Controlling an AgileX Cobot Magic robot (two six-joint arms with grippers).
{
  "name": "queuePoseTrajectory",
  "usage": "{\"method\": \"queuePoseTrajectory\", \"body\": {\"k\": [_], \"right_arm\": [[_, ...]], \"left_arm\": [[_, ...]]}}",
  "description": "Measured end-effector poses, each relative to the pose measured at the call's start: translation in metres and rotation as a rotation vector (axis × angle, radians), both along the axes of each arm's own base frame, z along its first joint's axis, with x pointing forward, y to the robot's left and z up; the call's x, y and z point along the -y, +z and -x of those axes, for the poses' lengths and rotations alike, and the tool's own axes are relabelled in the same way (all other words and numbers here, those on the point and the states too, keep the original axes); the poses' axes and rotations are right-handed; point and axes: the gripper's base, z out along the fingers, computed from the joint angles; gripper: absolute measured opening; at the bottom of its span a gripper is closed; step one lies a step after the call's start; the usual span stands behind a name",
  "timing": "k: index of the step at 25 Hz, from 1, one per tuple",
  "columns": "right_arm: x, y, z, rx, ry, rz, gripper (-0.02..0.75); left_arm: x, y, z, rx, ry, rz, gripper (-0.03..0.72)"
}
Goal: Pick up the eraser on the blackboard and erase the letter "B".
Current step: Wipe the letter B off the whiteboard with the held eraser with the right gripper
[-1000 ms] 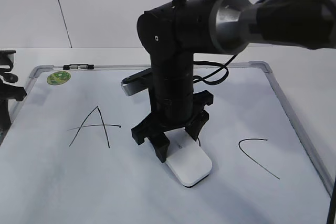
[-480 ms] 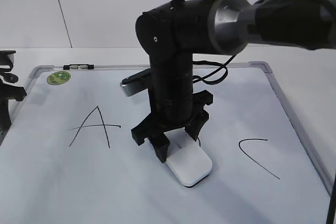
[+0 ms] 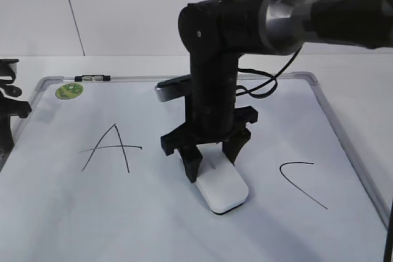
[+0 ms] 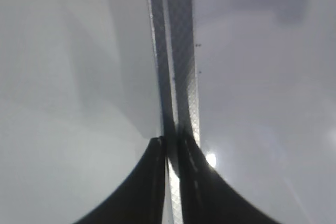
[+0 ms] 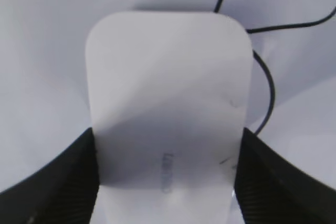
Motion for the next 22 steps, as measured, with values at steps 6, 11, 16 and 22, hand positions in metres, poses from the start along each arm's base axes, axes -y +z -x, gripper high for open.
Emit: {"method": "queuePoseTrajectory", "body": {"k": [6, 11, 16, 22], "right_arm": [[0.030, 0.001, -0.026, 0.026, -0.140, -0.028, 0.553], [0.055, 0.001, -0.044, 0.045, -0.228, -0.038, 0.553], [0.055, 0.006, -0.049, 0.048, -0.236, -0.047, 0.553], [0.041, 0.007, -0.059, 0.015, -0.196, -0.034, 0.553]], "left_arm": [[0.000, 0.000, 0.000, 0.000, 0.000, 0.000, 0.037], [0.000, 0.000, 0.000, 0.000, 0.002, 0.003, 0.037], [0.000, 0.000, 0.000, 0.000, 0.003, 0.005, 0.037], [0.000, 0.000, 0.000, -0.003, 0.003, 0.005, 0.037]]}}
